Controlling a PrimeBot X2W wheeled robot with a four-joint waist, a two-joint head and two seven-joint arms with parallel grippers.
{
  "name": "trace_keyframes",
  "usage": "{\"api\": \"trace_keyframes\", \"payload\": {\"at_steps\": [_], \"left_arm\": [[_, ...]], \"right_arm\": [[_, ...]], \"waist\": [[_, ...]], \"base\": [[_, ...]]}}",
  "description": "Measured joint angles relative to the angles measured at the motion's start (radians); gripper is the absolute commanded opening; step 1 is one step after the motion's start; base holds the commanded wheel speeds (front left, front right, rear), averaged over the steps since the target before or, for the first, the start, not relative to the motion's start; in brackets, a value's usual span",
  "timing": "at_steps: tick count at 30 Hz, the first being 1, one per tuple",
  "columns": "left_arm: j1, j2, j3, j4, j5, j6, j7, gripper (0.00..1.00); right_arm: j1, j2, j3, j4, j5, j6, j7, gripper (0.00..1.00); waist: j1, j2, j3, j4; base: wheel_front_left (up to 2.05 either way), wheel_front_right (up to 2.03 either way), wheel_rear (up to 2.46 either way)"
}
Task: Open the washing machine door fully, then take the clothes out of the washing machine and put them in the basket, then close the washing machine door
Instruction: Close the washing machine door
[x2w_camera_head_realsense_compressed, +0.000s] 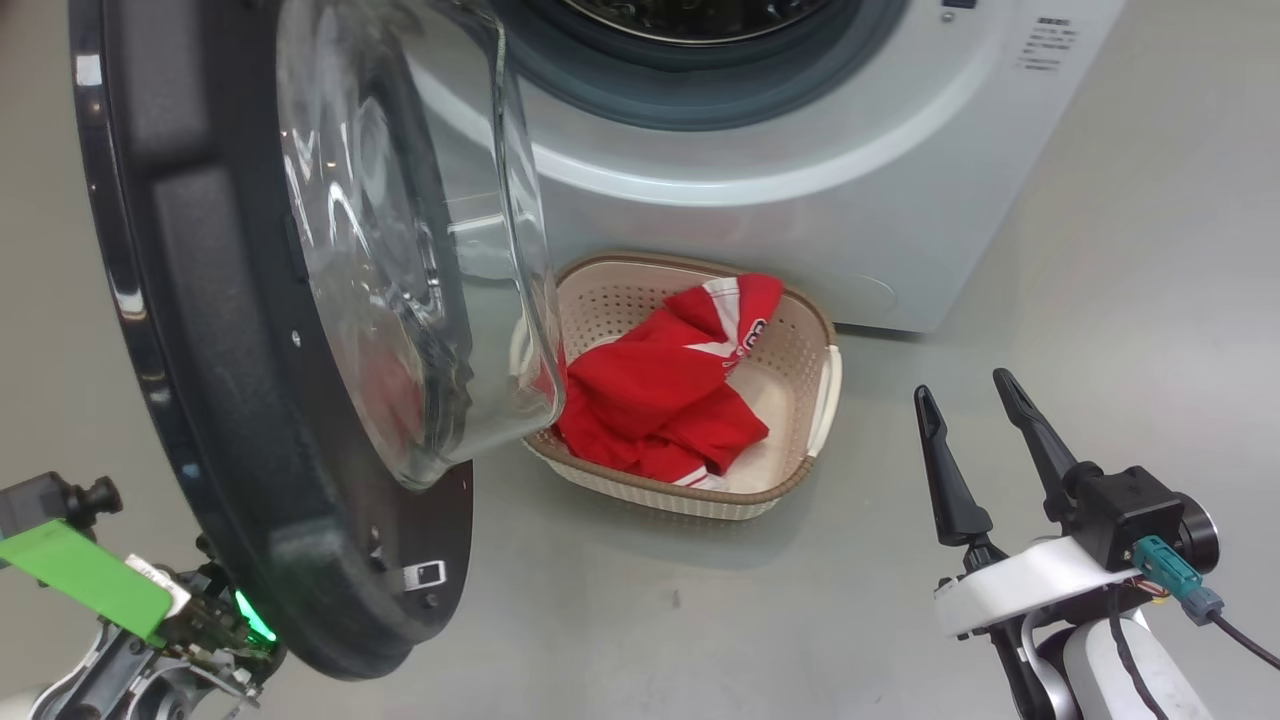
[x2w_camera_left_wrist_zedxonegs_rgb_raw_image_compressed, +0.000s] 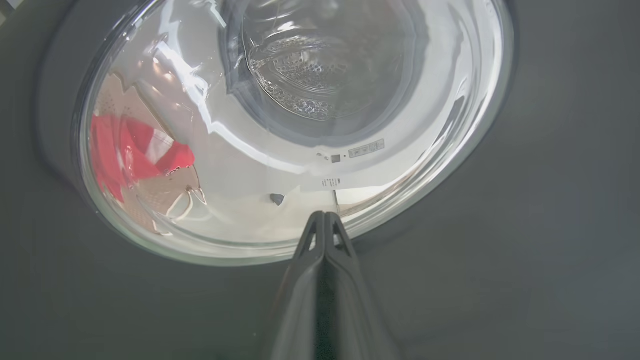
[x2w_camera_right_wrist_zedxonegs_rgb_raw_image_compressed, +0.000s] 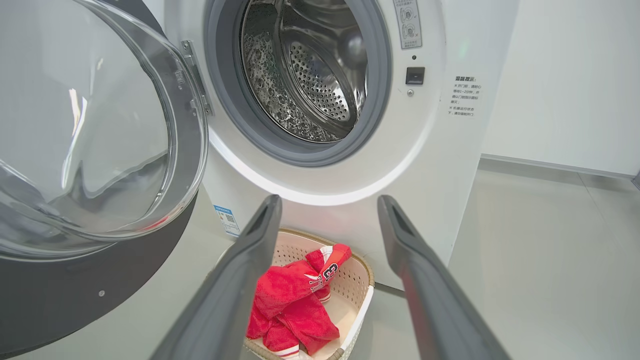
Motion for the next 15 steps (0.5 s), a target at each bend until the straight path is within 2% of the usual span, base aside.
{"api": "trace_keyframes", "payload": {"at_steps": [15], "left_arm": [[0.024, -0.058, -0.008, -0.062, 0.020, 0.000, 0.034, 0.00]], "right_arm": [[-0.022, 0.028, 0.010, 0.044, 0.021, 0.000, -0.031, 1.00]], "waist": [[0.0000, 0.0000, 0.008, -0.186]], "base": [[0.00, 0.00, 0.00]]}}
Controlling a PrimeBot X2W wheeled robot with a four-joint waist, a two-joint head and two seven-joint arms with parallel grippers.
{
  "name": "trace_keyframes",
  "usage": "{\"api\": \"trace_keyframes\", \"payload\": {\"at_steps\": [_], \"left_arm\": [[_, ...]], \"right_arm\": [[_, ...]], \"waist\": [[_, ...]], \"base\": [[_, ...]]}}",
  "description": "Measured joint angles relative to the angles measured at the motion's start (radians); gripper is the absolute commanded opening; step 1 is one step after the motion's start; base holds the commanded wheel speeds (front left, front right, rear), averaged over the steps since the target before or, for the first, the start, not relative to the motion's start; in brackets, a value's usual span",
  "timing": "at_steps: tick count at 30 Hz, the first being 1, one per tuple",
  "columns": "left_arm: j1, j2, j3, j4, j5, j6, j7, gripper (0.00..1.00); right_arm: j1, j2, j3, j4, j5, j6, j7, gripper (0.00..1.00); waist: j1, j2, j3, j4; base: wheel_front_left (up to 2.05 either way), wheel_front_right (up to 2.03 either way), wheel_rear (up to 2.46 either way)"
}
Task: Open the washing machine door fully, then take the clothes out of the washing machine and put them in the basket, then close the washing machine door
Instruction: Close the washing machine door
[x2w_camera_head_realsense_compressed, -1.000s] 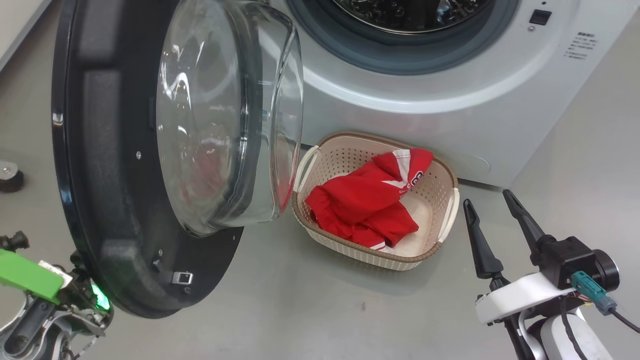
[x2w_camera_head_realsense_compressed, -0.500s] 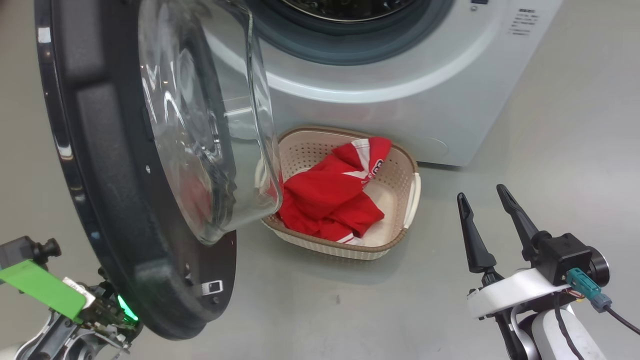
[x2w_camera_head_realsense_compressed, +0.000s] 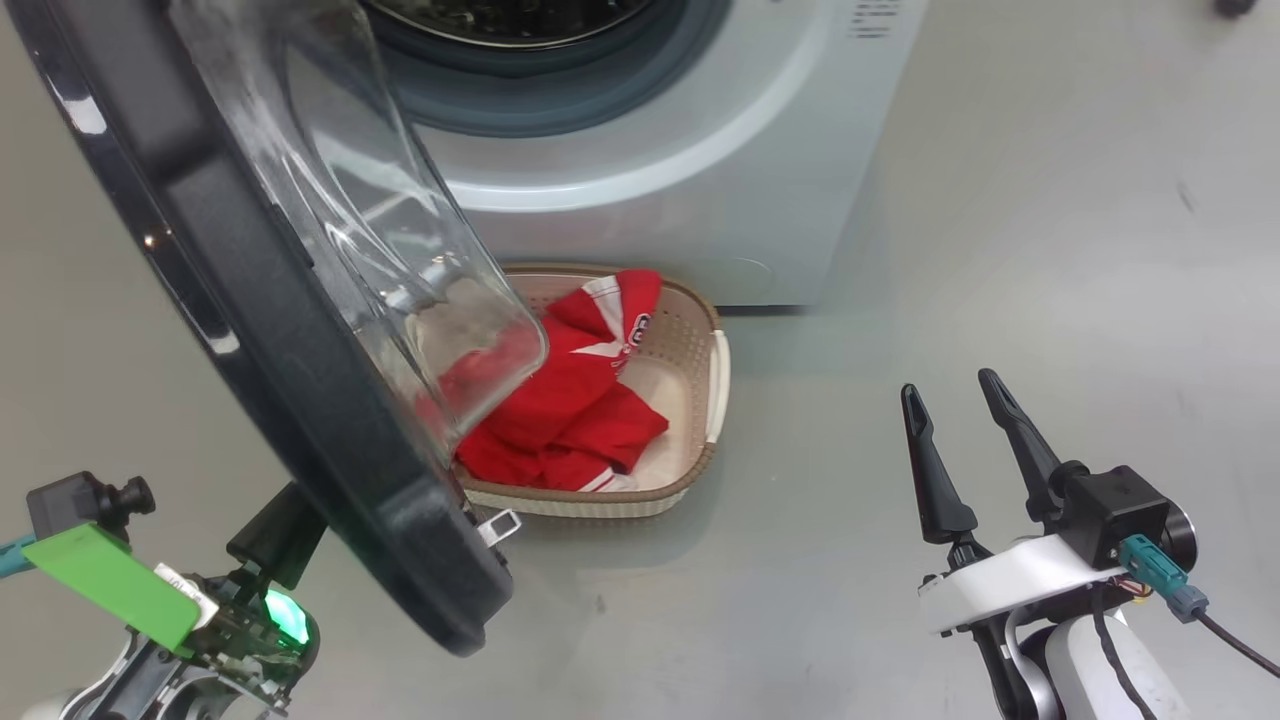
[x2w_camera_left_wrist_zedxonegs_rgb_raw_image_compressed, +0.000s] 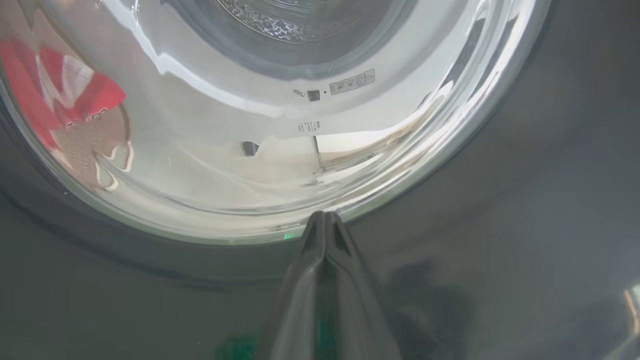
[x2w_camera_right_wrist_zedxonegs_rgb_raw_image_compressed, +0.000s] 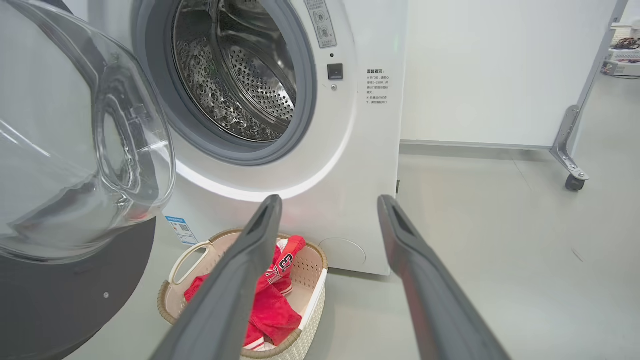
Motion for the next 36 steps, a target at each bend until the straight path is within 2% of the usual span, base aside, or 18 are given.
{"api": "trace_keyframes", "payload": {"at_steps": [4, 19, 32, 36], "left_arm": [[0.002, -0.016, 0.014, 0.004, 0.015, 0.000, -0.005, 0.00], [-0.043, -0.017, 0.057, 0.054, 0.060, 0.000, -0.040, 0.00], [-0.191, -0.007, 0.109, 0.128, 0.078, 0.000, -0.096, 0.00], [-0.254, 0.009, 0.116, 0.154, 0.120, 0.000, -0.115, 0.00]], "right_arm": [[-0.001, 0.008, 0.004, 0.011, 0.008, 0.000, -0.003, 1.00], [-0.016, 0.024, 0.019, 0.030, 0.033, 0.000, -0.017, 1.00], [-0.041, 0.030, 0.029, 0.043, 0.052, 0.000, -0.026, 1.00], [-0.046, 0.032, 0.029, 0.048, 0.065, 0.000, -0.026, 1.00]], "waist": [[0.0000, 0.0000, 0.000, -0.053], [-0.0001, 0.0000, 0.020, -0.248], [0.0000, 0.0000, 0.076, -0.410], [-0.0001, 0.0000, 0.101, -0.444]], "base": [[0.00, 0.00, 0.00], [0.00, 0.00, 0.00], [0.00, 0.00, 0.00], [0.00, 0.00, 0.00]]}}
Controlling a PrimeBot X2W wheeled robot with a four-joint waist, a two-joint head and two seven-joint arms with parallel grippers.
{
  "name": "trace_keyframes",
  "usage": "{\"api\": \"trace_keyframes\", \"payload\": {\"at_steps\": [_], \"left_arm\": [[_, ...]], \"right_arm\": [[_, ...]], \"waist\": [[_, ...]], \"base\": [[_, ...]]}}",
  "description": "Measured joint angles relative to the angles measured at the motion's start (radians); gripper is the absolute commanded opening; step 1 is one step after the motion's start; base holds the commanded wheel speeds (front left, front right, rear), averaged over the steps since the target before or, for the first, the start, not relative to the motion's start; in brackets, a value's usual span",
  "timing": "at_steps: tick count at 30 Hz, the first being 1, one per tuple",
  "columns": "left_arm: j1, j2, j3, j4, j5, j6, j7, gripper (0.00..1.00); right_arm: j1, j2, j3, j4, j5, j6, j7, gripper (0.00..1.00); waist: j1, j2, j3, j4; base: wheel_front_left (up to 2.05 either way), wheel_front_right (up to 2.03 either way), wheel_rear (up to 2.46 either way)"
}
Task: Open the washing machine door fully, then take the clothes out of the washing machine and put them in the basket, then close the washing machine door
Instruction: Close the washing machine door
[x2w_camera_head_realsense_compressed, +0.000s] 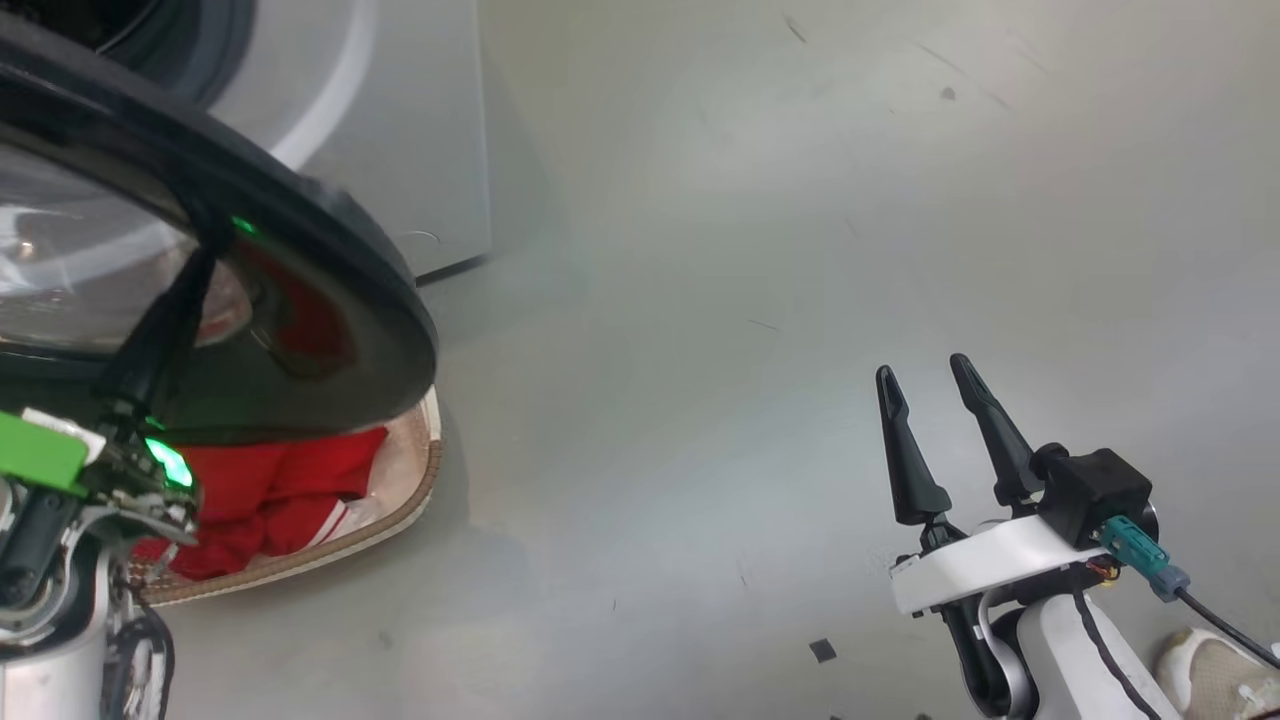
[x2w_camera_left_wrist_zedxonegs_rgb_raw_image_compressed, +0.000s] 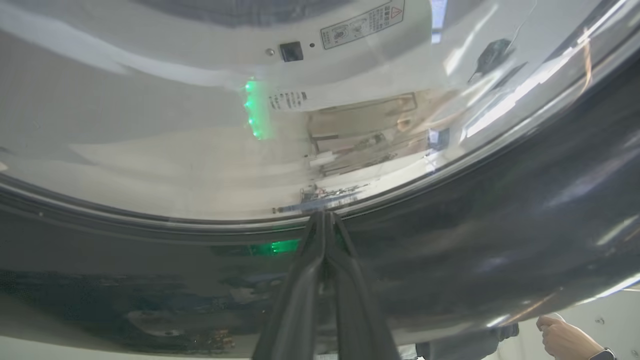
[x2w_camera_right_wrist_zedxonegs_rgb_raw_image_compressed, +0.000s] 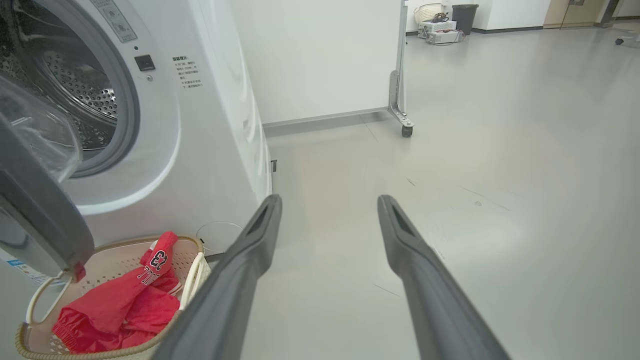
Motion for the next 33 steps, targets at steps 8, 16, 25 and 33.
{"api": "trace_keyframes", "payload": {"at_steps": [8, 16, 25, 33], "left_arm": [[-0.128, 0.007, -0.003, 0.081, 0.061, 0.011, -0.046, 0.00], [-0.264, 0.032, -0.005, 0.146, 0.123, 0.028, -0.100, 0.00], [-0.371, 0.045, 0.008, 0.237, 0.161, 0.038, -0.167, 0.00], [-0.439, 0.057, 0.002, 0.311, 0.207, 0.037, -0.203, 0.00]], "right_arm": [[-0.015, 0.007, -0.006, 0.002, 0.016, 0.000, -0.001, 1.00], [-0.055, 0.010, 0.001, 0.001, 0.020, 0.002, -0.001, 1.00], [-0.071, 0.013, 0.006, 0.001, 0.025, 0.010, -0.001, 1.00], [-0.078, 0.015, 0.010, 0.001, 0.040, 0.010, -0.001, 1.00]], "waist": [[0.0000, 0.0000, 0.050, -0.039], [0.0000, 0.0000, 0.093, -0.051], [0.0000, 0.0000, 0.114, -0.081], [0.0000, 0.0000, 0.120, -0.102]], "base": [[0.00, 0.00, 0.00], [0.00, 0.00, 0.00], [0.00, 0.00, 0.00], [0.00, 0.00, 0.00]]}}
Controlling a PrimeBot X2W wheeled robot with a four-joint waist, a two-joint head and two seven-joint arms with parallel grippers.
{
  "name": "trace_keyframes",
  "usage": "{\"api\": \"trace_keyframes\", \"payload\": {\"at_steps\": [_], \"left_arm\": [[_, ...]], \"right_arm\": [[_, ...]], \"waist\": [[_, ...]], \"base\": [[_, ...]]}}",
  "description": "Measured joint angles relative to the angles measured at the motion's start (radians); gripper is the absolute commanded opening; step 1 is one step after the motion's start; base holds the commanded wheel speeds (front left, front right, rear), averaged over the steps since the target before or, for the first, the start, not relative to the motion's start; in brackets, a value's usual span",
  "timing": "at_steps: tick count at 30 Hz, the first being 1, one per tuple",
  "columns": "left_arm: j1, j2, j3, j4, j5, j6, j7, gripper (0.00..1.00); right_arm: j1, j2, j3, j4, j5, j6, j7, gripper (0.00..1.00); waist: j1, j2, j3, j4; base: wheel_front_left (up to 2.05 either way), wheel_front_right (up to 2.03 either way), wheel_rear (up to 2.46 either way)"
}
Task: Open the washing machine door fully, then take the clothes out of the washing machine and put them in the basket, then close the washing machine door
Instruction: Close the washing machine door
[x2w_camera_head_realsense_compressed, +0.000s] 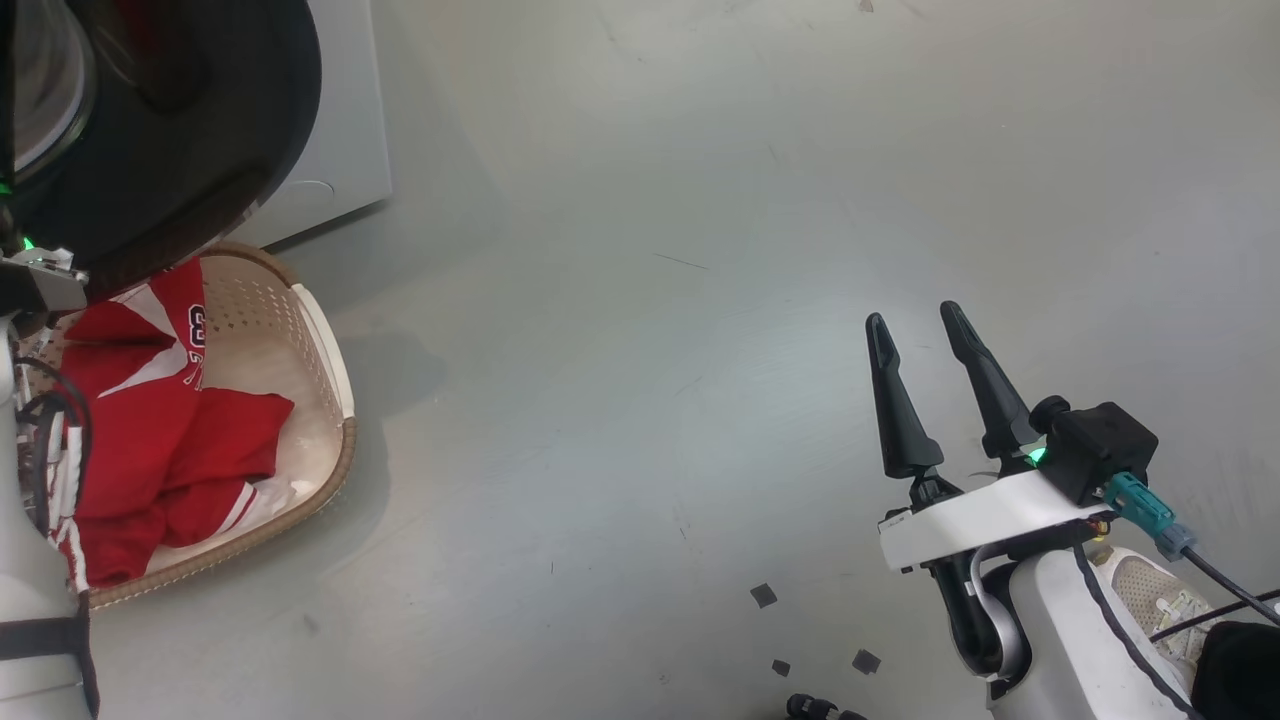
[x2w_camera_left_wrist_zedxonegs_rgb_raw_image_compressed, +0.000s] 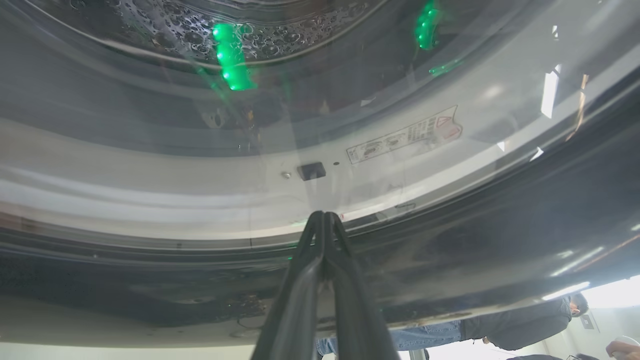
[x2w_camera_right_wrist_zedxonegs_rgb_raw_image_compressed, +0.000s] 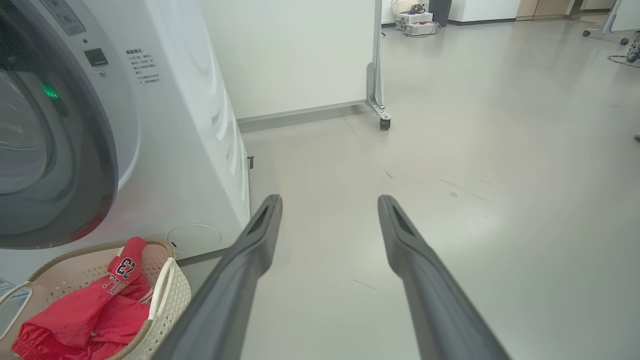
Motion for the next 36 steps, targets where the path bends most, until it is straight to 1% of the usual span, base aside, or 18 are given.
{"api": "trace_keyframes", "payload": {"at_steps": [8, 11, 14, 16, 19, 23, 26, 28, 36], "left_arm": [[-0.042, 0.001, -0.010, 0.063, 0.030, -0.003, -0.026, 0.00], [-0.042, -0.001, -0.018, 0.081, 0.030, -0.012, -0.025, 0.00], [-0.031, -0.019, -0.027, 0.108, 0.030, -0.020, -0.014, 0.00], [-0.019, -0.028, -0.021, 0.115, 0.017, -0.025, -0.014, 0.00], [0.013, -0.038, -0.002, 0.116, -0.023, -0.030, -0.014, 0.00], [0.058, -0.049, 0.010, 0.113, -0.038, -0.036, -0.013, 0.00], [0.109, -0.061, 0.018, 0.101, -0.050, -0.037, -0.011, 0.00], [0.141, -0.071, 0.034, 0.093, -0.076, -0.037, -0.014, 0.00], [0.267, -0.124, 0.043, -0.043, -0.094, -0.037, -0.017, 0.00]], "right_arm": [[0.000, 0.000, -0.005, -0.001, 0.008, -0.010, -0.007, 1.00], [-0.001, 0.000, -0.006, -0.002, 0.009, -0.012, -0.007, 1.00], [0.000, 0.000, -0.018, -0.004, 0.010, -0.013, -0.007, 1.00], [0.000, 0.000, -0.025, -0.004, 0.009, -0.020, -0.007, 1.00], [0.000, 0.000, -0.036, -0.002, 0.007, -0.020, -0.007, 1.00], [0.000, 0.000, -0.043, 0.001, 0.001, -0.020, -0.007, 1.00], [0.002, 0.000, -0.049, 0.007, -0.013, -0.020, -0.007, 1.00], [0.003, 0.000, -0.056, 0.014, -0.015, -0.020, -0.007, 1.00], [0.021, -0.005, -0.075, 0.030, -0.035, -0.020, -0.007, 1.00]], "waist": [[0.0000, 0.0000, -0.003, -0.006], [0.0000, 0.0000, -0.005, -0.004], [0.0000, 0.0000, -0.012, 0.007], [0.0000, 0.0000, -0.017, 0.015], [0.0000, 0.0000, -0.026, 0.029], [0.0000, 0.0000, -0.038, 0.043], [0.0000, 0.0000, -0.054, 0.059], [0.0000, 0.0000, -0.065, 0.070], [0.0000, -0.0001, -0.120, 0.123]], "base": [[0.00, 0.00, 0.00], [0.00, 0.00, 0.00], [0.00, 0.00, 0.00], [0.00, 0.00, 0.00], [0.00, 0.00, 0.00], [0.00, 0.00, 0.00], [0.00, 0.00, 0.00], [0.00, 0.00, 0.00], [0.00, 0.00, 0.00]]}}
